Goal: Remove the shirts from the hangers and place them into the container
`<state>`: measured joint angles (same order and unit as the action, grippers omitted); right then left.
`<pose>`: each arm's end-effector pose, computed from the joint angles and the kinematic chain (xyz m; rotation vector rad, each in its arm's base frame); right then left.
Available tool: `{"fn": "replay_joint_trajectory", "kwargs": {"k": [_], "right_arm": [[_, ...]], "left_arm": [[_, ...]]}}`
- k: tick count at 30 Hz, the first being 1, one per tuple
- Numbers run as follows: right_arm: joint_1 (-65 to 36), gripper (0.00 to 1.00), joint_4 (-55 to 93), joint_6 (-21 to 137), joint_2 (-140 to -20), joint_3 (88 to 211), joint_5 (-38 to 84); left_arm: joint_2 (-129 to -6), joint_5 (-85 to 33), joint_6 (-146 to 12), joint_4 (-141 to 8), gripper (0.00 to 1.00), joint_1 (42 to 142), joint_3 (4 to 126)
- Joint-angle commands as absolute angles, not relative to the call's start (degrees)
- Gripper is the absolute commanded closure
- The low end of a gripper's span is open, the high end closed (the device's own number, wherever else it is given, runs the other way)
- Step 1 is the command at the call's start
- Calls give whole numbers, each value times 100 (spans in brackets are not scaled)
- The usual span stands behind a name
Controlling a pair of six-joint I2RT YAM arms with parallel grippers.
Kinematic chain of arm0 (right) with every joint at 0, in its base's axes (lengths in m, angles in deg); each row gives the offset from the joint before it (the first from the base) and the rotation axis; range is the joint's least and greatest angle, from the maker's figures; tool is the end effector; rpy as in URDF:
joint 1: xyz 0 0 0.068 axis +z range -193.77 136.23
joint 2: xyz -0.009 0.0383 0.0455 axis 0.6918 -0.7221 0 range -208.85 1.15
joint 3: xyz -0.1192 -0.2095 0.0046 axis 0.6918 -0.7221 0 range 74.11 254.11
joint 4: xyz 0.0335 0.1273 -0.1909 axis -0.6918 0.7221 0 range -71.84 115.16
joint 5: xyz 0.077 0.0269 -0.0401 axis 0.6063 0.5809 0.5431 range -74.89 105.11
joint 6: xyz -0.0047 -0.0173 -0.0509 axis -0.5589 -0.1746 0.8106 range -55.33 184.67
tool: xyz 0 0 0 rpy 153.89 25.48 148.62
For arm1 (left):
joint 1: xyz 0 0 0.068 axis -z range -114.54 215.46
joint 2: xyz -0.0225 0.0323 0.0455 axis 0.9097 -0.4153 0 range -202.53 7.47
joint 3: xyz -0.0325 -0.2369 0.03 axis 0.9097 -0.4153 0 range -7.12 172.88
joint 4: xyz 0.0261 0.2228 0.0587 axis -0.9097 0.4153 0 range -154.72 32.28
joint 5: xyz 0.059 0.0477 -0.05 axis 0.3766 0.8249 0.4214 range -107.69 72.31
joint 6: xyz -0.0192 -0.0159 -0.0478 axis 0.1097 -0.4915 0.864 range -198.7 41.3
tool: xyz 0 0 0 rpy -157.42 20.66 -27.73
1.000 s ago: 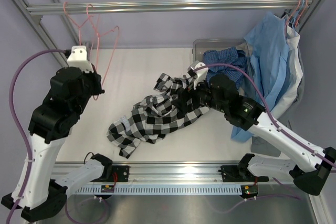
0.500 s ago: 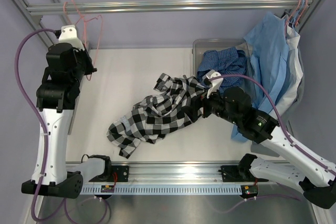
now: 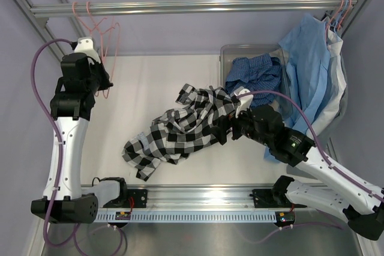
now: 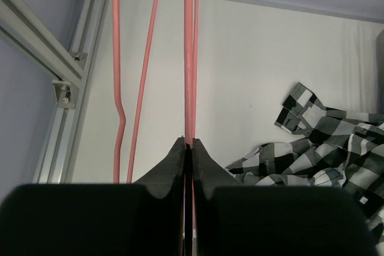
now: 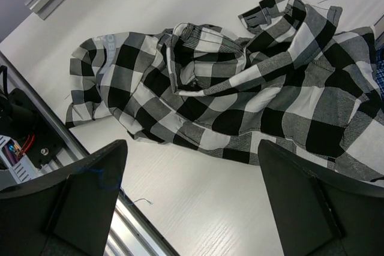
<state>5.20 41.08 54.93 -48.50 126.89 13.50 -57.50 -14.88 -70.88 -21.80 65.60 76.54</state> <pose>0.1209 0.1375 0.3240 -0.6439 1.8645 0.6556 0.2048 0.0013 0.4030 -0.1651 1.9866 -0.0406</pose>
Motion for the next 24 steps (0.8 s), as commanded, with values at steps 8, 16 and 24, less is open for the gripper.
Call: {"fn": "replay_joint_trajectory", "kwargs": {"k": [8,16,24], "right_arm": [[536,1,3839,5439,-5834,12685,1475],[781,0,3583,5413,-7871,13651,1230],[1212,0,3398,5149,-10006,15048,659]], "left_arm": [[-5318,-1057,-6842,-1947,21,6423,7795],[-4712,-1557,-6841,-1076,1,6414,7648],[-3613,-3113,-6920,-1146,1,6511,6576]]}}
